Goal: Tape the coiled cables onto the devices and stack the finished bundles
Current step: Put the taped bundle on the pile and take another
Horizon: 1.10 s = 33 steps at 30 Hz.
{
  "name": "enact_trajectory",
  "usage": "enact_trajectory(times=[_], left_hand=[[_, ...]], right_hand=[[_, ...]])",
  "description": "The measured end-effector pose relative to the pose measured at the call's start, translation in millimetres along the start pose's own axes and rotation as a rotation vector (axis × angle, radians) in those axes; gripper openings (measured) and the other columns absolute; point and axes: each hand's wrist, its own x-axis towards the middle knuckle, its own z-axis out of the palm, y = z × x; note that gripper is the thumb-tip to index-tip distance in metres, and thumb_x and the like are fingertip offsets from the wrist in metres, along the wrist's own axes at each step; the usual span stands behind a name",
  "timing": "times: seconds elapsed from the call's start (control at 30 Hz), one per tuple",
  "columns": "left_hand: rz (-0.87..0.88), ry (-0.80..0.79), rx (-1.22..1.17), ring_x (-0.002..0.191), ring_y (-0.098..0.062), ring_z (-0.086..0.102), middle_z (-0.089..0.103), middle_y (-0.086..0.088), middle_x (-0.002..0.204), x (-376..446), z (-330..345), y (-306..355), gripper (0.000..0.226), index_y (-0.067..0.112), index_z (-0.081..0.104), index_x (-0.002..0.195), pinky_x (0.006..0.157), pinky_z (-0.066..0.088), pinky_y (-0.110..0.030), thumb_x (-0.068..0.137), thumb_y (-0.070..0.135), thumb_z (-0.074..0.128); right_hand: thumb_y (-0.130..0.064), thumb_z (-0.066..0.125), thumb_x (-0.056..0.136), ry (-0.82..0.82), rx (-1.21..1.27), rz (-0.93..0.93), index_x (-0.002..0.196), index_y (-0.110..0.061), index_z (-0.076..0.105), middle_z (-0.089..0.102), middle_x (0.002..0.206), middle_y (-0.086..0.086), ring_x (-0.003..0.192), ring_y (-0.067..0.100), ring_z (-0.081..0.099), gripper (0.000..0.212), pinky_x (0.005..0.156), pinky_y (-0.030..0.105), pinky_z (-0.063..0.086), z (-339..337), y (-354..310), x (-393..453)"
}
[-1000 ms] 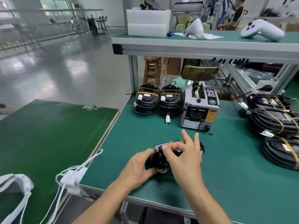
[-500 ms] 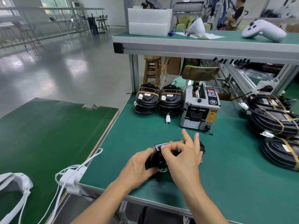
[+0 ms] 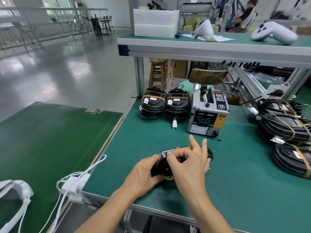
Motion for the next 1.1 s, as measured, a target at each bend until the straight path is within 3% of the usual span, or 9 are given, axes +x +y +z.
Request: enact_trajectory(times=[0.27, 0.47, 0.77, 1.1], left_hand=[[-0.01, -0.003, 0.003, 0.095, -0.018, 0.065, 0.072, 0.008, 0.103, -0.4, -1.4, 2.0, 0.045, 0.019, 0.064, 0.126, 0.087, 0.055, -0.044, 0.083, 0.03, 0.074], [-0.016, -0.009, 0.003, 0.097, -0.015, 0.066, 0.073, 0.01, 0.105, -0.3, -2.4, 3.6, 0.048, 0.02, 0.064, 0.129, 0.088, 0.055, -0.044, 0.083, 0.032, 0.073], [-0.016, -0.015, -0.003, 0.101, -0.018, 0.067, 0.073, 0.009, 0.11, -0.7, -3.4, 5.5, 0.053, 0.021, 0.063, 0.131, 0.089, 0.055, -0.044, 0.082, 0.038, 0.067], [0.015, -0.012, 0.003, 0.098, -0.018, 0.065, 0.073, 0.009, 0.108, -0.7, -2.8, 2.6, 0.049, 0.02, 0.062, 0.13, 0.088, 0.054, -0.043, 0.084, 0.036, 0.069]], right_hand=[[-0.023, 0.075, 0.078, 0.001, 0.003, -0.002, 0.06, -0.027, 0.067, 0.032, 0.165, -0.017, 0.143, -0.019, -0.015, 0.019, 0.123, 0.04, -0.018, -0.2, 0.8, -0.5], [-0.026, 0.075, 0.077, 0.012, -0.022, -0.03, 0.06, -0.03, 0.066, 0.034, 0.165, -0.012, 0.153, -0.007, -0.01, 0.02, 0.123, 0.039, -0.016, 0.1, -1.6, -3.0], [-0.031, 0.076, 0.08, 0.011, -0.057, -0.052, 0.068, -0.03, 0.067, 0.034, 0.165, -0.01, 0.155, -0.004, -0.01, 0.015, 0.124, 0.038, -0.015, -0.5, -1.5, -4.4], [-0.03, 0.075, 0.087, 0.101, -0.001, -0.073, 0.09, -0.031, 0.056, 0.038, 0.158, -0.015, 0.156, -0.002, -0.008, 0.02, 0.126, 0.045, -0.009, 6.8, 7.6, -5.2]])
